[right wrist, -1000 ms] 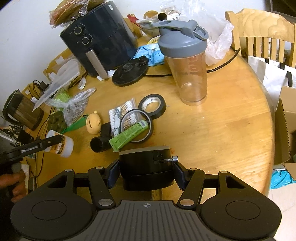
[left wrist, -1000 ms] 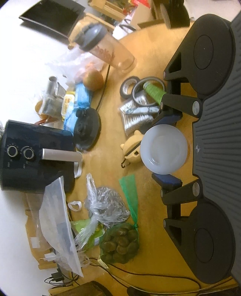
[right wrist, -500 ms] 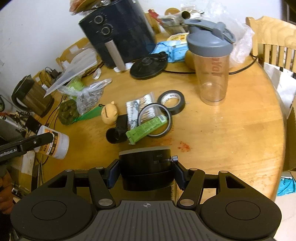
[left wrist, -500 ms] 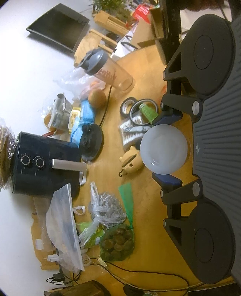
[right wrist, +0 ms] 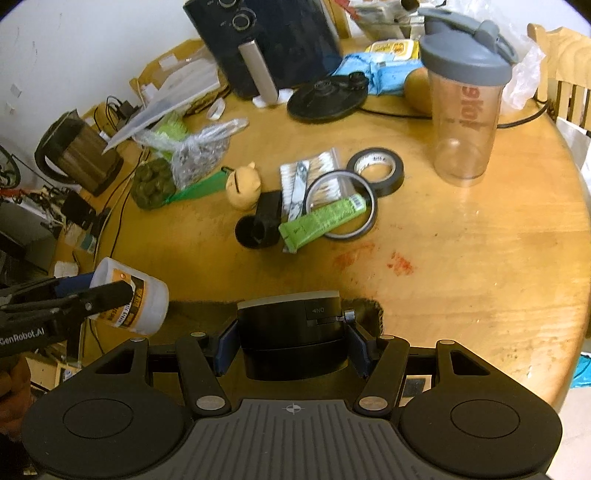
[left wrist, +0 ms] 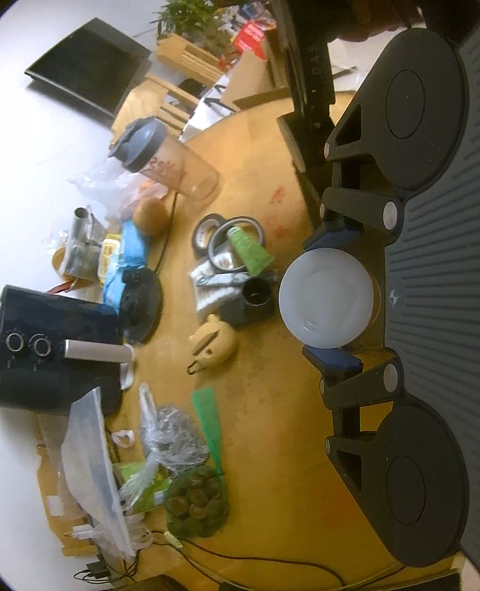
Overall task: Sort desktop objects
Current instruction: 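Carry the jar in the left tool and cap in the right tool toward the cardboard box, then lower the jar and cap into the box and open both tools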
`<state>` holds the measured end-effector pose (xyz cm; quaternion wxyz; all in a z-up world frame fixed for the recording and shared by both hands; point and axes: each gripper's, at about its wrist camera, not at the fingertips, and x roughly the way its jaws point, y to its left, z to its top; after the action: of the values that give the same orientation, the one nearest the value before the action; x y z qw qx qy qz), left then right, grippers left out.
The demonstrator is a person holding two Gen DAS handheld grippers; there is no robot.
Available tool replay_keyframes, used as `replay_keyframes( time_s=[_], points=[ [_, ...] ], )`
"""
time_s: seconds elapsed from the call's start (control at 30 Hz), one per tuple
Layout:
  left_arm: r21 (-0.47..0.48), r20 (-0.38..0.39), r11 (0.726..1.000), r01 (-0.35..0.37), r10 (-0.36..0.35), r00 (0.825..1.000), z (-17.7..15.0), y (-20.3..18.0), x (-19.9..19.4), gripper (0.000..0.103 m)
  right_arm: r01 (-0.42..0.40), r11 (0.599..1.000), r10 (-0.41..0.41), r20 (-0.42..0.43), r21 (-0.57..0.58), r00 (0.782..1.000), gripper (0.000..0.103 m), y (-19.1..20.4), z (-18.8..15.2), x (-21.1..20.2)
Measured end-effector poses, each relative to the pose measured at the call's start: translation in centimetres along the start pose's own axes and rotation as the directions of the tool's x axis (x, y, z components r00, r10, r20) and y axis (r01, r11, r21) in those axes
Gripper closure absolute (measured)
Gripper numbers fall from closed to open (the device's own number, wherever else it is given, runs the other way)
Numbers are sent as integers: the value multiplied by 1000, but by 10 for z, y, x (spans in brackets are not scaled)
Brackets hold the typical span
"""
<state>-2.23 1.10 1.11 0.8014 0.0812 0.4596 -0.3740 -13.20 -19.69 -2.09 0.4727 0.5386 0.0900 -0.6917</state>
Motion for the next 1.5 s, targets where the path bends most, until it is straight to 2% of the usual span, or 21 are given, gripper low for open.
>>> replay_keyframes(
  time_s=[0.3,0.6,0.73,1.0,1.23,1.33,1.37,1.43,1.5],
  points=[
    [42,-60,999,5,-2,998,-15,-8,13,50,21,1000,-20,-66,8,998,40,1,-6,17],
    [116,-95,992,-42,54,994,-26,-14,35,50,55,998,-54,-105,3,993,40,2,-10,41],
    [156,-101,985,-73,89,991,-29,-17,43,50,88,996,-87,-110,4,990,40,3,-9,52],
    [183,-116,976,-115,138,984,-33,-20,57,50,170,985,-167,-106,18,980,40,5,-7,70],
    [187,-127,970,-158,183,975,-32,-25,68,50,211,977,-211,-85,-3,974,39,15,-6,80],
    [184,-129,967,-175,200,971,-32,-27,70,50,222,974,-224,-83,-32,971,35,19,-7,82],
    [182,-121,967,-180,204,971,-32,-27,69,50,213,977,-215,-82,-35,973,28,19,-7,81],
    [177,-122,967,-182,205,971,-32,-27,67,49,196,980,-198,-75,-32,977,26,18,-8,77],
    [171,-117,969,-178,200,973,-31,-27,64,49,178,984,-180,-72,-29,981,19,16,-8,73]
  ],
)
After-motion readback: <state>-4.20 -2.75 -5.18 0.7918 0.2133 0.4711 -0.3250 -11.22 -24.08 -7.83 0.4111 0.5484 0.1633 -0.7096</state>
